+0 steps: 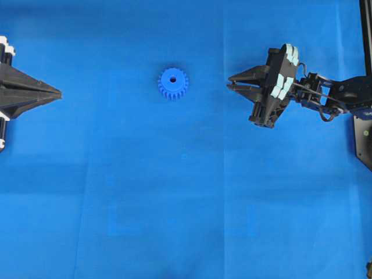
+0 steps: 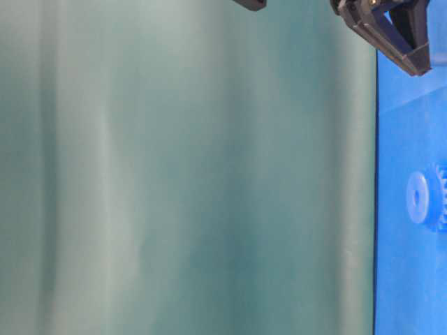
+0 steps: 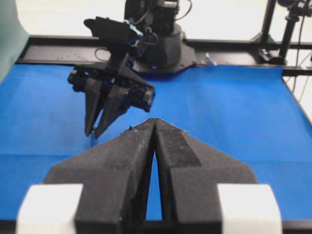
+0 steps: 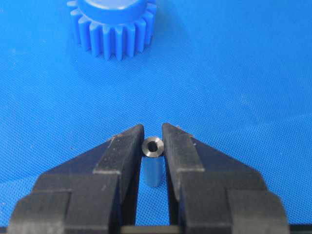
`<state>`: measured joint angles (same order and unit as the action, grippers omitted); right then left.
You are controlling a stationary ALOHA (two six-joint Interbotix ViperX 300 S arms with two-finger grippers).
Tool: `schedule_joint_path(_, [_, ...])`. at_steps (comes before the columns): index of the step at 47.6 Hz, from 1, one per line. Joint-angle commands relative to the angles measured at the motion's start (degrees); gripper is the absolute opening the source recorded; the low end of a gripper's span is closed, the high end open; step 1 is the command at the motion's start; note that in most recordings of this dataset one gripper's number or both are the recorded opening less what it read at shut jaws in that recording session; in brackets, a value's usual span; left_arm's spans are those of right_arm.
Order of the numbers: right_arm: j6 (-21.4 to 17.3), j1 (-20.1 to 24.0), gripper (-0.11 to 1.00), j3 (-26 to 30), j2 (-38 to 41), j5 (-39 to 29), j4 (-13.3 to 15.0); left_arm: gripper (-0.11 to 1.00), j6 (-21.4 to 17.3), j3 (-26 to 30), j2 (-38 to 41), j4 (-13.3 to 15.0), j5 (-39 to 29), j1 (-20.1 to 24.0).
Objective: Insert the shaft placed at a random location into the center hole of the small gear at another random location.
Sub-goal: 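Close the right gripper on the upright silver shaft and lift it, then carry the shaft with the right gripper left toward the blue gear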
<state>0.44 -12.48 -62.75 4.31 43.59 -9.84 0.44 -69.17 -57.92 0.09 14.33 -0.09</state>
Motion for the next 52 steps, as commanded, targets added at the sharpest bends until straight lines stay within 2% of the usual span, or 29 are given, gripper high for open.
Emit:
schedule_joint_path(1, [-0.2, 0.1, 0.03, 0.9, -2.3, -0.5, 0.1, 0.0, 0.1, 0.6, 0.3, 0.0, 0.3, 0.1])
schedule_joint_path(13, [0.3, -0.3, 0.03, 2.2, -12.3, -11.5, 0.1, 0.0, 0.1, 0.6, 0.3, 0.0, 0.3, 0.1])
schedule_joint_path(22, [0.4, -0.4, 0.03, 1.8, -17.0, -14.6, 0.1, 0.0, 0.2, 0.6, 0.3, 0.0, 0.3, 0.0])
schedule_joint_path(39, [0.4, -0.4, 0.03, 3.4, -15.6, -14.6, -0.1, 0.0, 0.2, 0.6, 0.3, 0.0, 0.2, 0.0])
schedule_joint_path(52, [0.7, -0.2, 0.03, 11.1, -9.8, -14.9, 0.2, 0.0, 0.2, 0.6, 0.3, 0.1, 0.2, 0.0])
